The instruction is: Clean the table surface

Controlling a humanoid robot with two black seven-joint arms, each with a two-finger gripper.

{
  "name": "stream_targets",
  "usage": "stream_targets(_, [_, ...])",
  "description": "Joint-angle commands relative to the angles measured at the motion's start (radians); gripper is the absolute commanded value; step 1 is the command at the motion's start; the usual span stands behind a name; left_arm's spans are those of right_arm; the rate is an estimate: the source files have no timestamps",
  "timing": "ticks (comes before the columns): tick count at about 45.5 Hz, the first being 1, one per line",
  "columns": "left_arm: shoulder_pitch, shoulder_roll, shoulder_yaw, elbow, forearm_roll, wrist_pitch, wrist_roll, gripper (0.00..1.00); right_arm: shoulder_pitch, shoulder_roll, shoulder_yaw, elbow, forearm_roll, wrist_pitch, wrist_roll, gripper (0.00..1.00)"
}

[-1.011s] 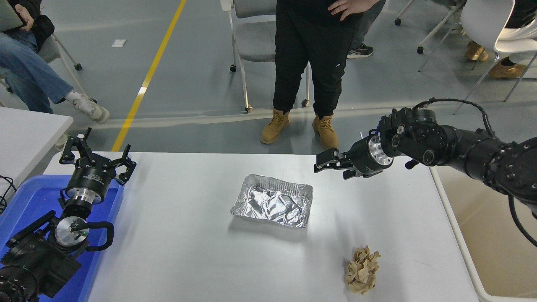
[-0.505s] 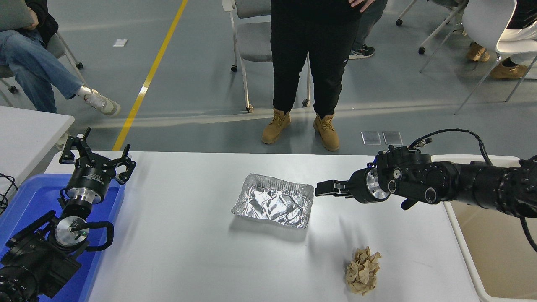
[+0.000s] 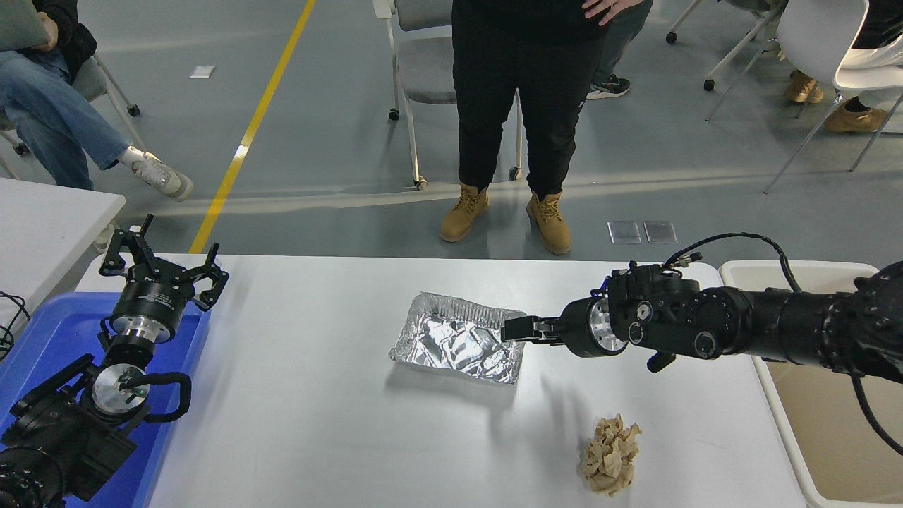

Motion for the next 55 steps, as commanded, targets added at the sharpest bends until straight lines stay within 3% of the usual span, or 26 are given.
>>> stream_targets(1, [0.0, 0.0, 0.0, -0.001, 0.0, 0.0, 0.0, 1.0, -0.063, 0.052, 0.009, -0.088, 0.002, -0.038, -0.001, 0.94])
stream_targets(23, [0.0, 0.0, 0.0, -0.001, 0.0, 0.0, 0.0, 1.0, -0.129, 0.152, 0.004, -0.234, 0.001, -0.038, 0.001, 0.91])
stream_targets(55, [0.0, 0.0, 0.0, -0.001, 0.0, 0.0, 0.0, 1.0, -0.181, 0.152, -0.019, -0.311, -0.012, -0.038, 0.001, 0.85])
